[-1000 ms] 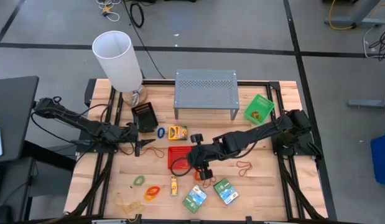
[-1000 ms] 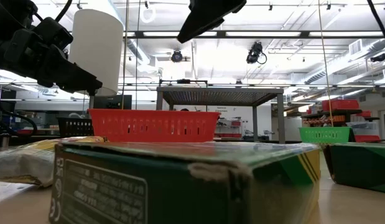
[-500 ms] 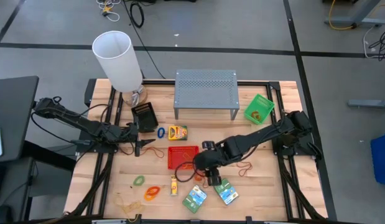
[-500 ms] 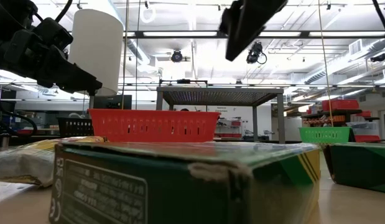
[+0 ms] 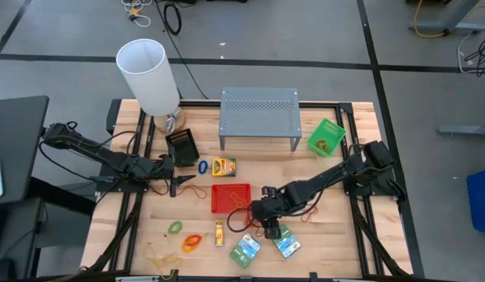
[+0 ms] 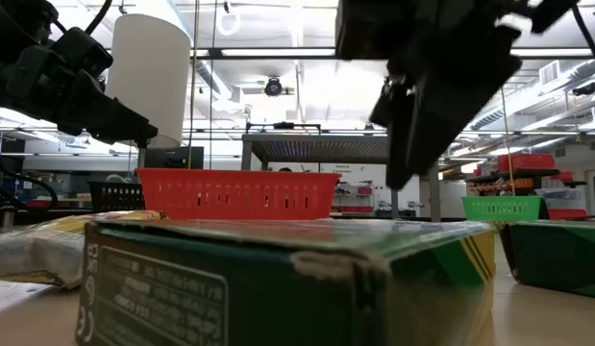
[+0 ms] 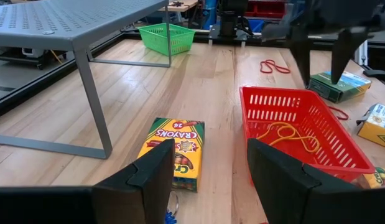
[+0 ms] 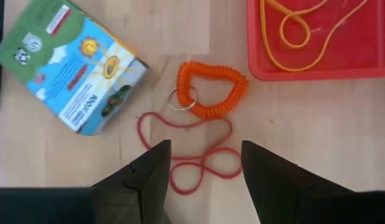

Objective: Pick & Place Office Desk Supplies
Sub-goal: Put the red rubber band into the red bin

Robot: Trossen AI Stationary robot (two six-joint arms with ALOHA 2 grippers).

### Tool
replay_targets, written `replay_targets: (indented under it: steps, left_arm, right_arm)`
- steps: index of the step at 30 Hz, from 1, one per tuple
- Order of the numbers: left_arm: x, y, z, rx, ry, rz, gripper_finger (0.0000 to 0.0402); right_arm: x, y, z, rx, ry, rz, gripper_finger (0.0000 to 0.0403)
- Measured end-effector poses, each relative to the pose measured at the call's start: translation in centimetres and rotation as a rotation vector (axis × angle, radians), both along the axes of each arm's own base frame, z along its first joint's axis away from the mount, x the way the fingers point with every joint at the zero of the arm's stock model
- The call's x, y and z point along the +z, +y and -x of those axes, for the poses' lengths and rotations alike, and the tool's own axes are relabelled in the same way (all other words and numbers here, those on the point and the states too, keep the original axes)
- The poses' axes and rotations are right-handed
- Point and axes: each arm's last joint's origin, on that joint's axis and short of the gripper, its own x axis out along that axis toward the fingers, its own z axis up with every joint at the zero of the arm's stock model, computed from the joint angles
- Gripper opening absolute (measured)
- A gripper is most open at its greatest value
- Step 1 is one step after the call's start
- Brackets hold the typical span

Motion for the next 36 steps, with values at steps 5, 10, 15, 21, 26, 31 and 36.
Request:
replay_targets:
  steps: [5,10,15,21,26,31,36]
  left_arm:
    - [0.0,0.0,0.0,0.0,0.0,0.001,0.0206]
    - [0.0,0.0,0.0,0.0,0.0,0.001,0.0206]
    - [0.0,0.0,0.0,0.0,-0.001,0.002,0.0206]
    - [-0.1,0.0,-0.1,0.001,0.012,0.002,0.0206]
    - [-0.2,0.0,-0.1,0.006,0.017,0.005,0.0206]
    - [-0.2,0.0,-0.1,0.007,0.016,0.005,0.0206]
    - [-0.2,0.0,-0.1,0.007,0.016,0.005,0.0206]
  right_arm:
    - [-1.9,-0.4,0.8,-0.019,0.007,0.008,0.0203]
    - [-3.1,-0.5,1.1,-0.04,0.022,0.052,0.0203]
    - [-4.6,0.1,0.8,-0.016,0.031,0.075,0.0203]
    - [-5.2,0.5,0.7,0.0,0.02,0.13,0.0179]
    - [-5.0,0.6,0.7,0.005,0.001,0.134,0.0083]
    - [-5.1,0.8,0.8,0.033,-0.001,0.155,0.0012]
    - [-4.3,1.0,0.7,0.038,0.032,0.183,0.0004]
